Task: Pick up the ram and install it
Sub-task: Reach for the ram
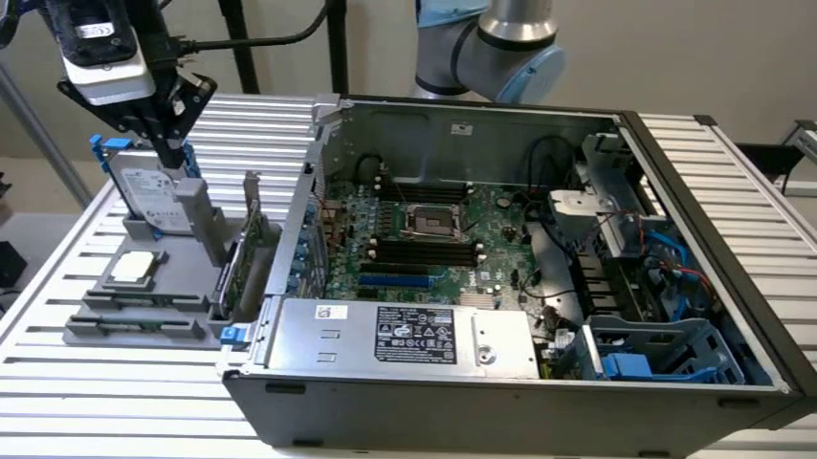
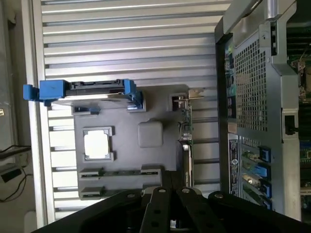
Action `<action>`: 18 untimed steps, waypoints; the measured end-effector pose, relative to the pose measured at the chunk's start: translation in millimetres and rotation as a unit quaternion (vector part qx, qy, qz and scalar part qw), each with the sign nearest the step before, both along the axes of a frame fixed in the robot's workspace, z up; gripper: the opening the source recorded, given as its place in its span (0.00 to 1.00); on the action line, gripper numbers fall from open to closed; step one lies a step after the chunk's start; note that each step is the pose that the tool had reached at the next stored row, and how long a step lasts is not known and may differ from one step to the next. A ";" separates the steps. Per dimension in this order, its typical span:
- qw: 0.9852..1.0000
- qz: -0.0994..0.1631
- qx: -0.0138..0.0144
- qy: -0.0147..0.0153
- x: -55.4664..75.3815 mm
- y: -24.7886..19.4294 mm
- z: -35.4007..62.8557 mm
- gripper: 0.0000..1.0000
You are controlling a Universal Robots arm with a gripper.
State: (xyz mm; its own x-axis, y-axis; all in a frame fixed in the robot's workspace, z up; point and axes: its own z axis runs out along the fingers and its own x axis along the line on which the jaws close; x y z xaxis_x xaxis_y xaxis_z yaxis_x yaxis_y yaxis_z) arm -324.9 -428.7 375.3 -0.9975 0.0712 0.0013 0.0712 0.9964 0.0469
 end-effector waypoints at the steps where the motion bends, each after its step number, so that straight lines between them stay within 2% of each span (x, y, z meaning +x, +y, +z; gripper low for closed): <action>1: 1.000 0.000 0.000 0.000 -4.6 -0.6 -0.4 0.11; 8: 1.000 0.000 0.000 0.003 -33.6 -5.0 -3.1 0.11; 11: 1.000 0.000 -0.001 0.006 -41.7 -6.3 -3.9 0.11; 13: 1.000 0.000 -0.001 0.007 -44.9 -7.4 -4.8 0.11; 16: 1.000 0.000 -0.001 0.007 -46.0 -11.8 -4.9 0.11; 17: 1.000 0.000 -0.001 0.007 -46.1 -14.3 -4.9 0.11; 18: 1.000 0.000 -0.001 0.007 -46.3 -19.9 -4.9 0.11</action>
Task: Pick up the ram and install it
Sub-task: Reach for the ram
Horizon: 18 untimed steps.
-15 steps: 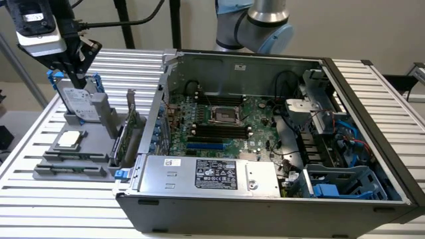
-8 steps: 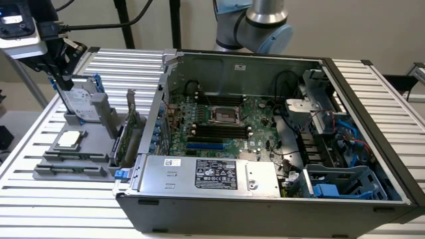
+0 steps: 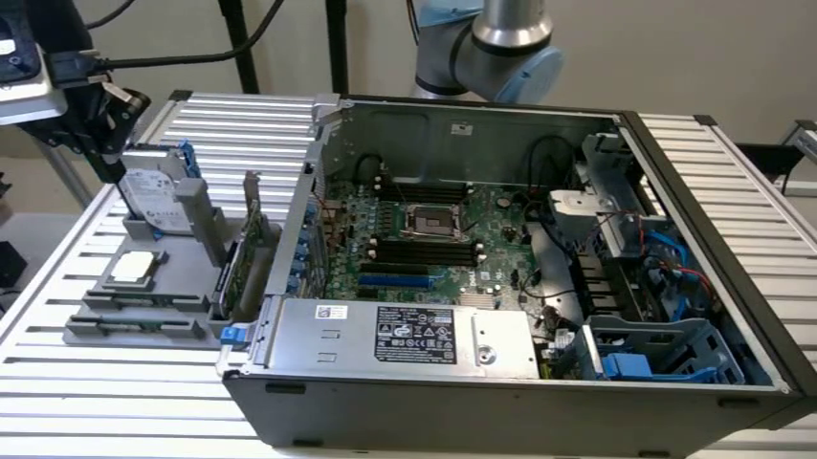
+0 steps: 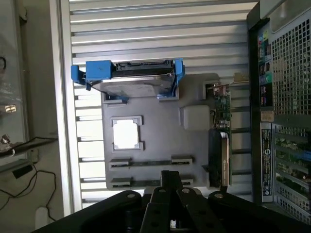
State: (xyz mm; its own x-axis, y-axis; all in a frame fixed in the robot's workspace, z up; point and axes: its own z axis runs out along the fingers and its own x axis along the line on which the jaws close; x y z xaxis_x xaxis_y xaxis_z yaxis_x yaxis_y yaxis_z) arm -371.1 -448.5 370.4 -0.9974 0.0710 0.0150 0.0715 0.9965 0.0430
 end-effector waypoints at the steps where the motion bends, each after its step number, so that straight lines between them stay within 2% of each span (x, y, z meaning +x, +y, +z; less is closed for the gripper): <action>1: 1.000 0.000 0.000 0.000 -0.1 -4.1 0.0 0.11; 7: 1.000 0.001 0.000 0.000 -1.1 -30.9 -0.1 0.11; 10: 1.000 0.001 0.000 0.000 -1.9 -41.9 -0.3 0.11; 11: 1.000 0.001 0.000 0.000 -2.4 -44.4 -0.4 0.11; 13: 1.000 0.002 0.000 -0.001 -3.7 -46.2 -0.8 0.11; 18: 1.000 0.012 -0.001 -0.007 -7.5 -46.4 -3.3 0.11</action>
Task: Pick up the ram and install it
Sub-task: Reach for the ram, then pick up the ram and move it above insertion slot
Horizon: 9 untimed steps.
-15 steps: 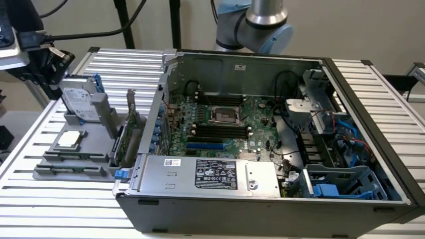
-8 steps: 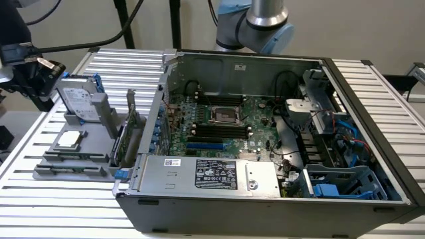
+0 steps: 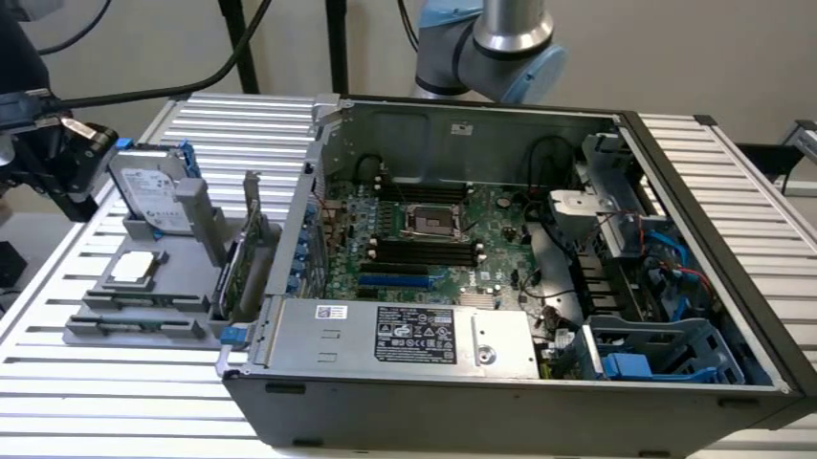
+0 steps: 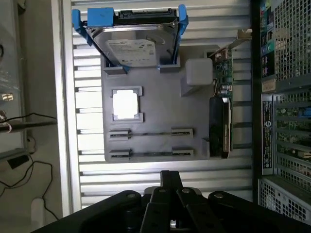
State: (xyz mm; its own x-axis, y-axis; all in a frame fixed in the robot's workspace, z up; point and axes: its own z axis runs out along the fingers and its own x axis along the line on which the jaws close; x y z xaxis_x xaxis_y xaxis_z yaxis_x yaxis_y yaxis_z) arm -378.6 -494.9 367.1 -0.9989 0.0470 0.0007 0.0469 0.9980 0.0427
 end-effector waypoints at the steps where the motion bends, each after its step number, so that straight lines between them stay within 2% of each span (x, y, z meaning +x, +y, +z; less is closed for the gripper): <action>1: 1.000 0.004 0.000 -0.001 -0.4 0.0 -0.5 0.11; 5: 1.000 0.020 -0.001 -0.001 -2.0 0.0 -1.1 0.11; 9: 1.000 0.021 -0.001 -0.001 -2.1 0.0 -1.1 0.11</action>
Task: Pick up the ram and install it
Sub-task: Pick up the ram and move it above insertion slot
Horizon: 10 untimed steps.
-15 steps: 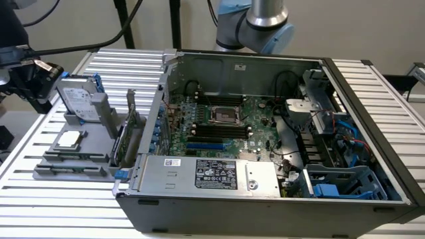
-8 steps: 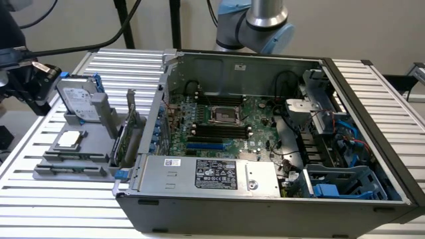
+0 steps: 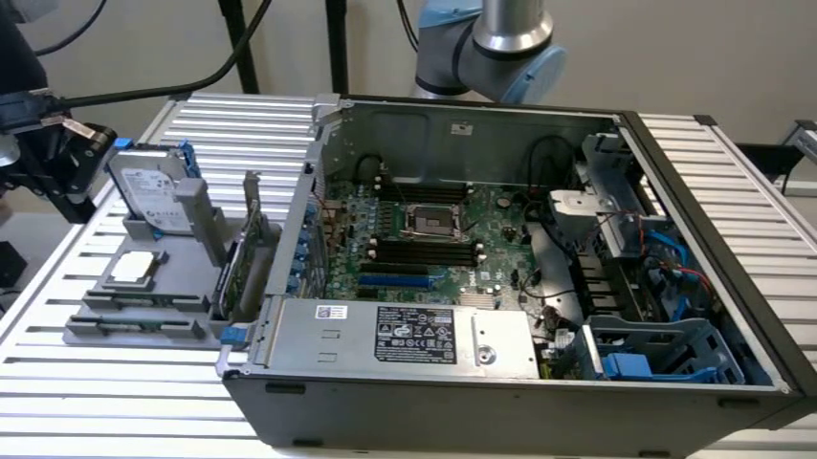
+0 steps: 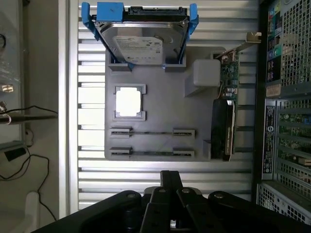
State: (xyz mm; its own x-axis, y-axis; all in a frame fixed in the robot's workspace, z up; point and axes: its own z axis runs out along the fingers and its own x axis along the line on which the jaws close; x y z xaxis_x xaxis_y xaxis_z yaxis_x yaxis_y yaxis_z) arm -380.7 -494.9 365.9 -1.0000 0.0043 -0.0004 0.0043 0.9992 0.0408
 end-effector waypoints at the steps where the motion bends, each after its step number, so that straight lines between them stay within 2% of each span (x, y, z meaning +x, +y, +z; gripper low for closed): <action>1: 1.000 0.000 0.000 0.000 0.0 0.0 0.0 0.11; 10: 1.000 0.000 0.000 0.000 0.0 0.0 0.0 0.11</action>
State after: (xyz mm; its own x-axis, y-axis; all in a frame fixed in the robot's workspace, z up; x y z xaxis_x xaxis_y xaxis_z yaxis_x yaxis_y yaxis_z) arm -380.7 -494.9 365.9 -1.0000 0.0043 -0.0004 0.0043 0.9992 0.0409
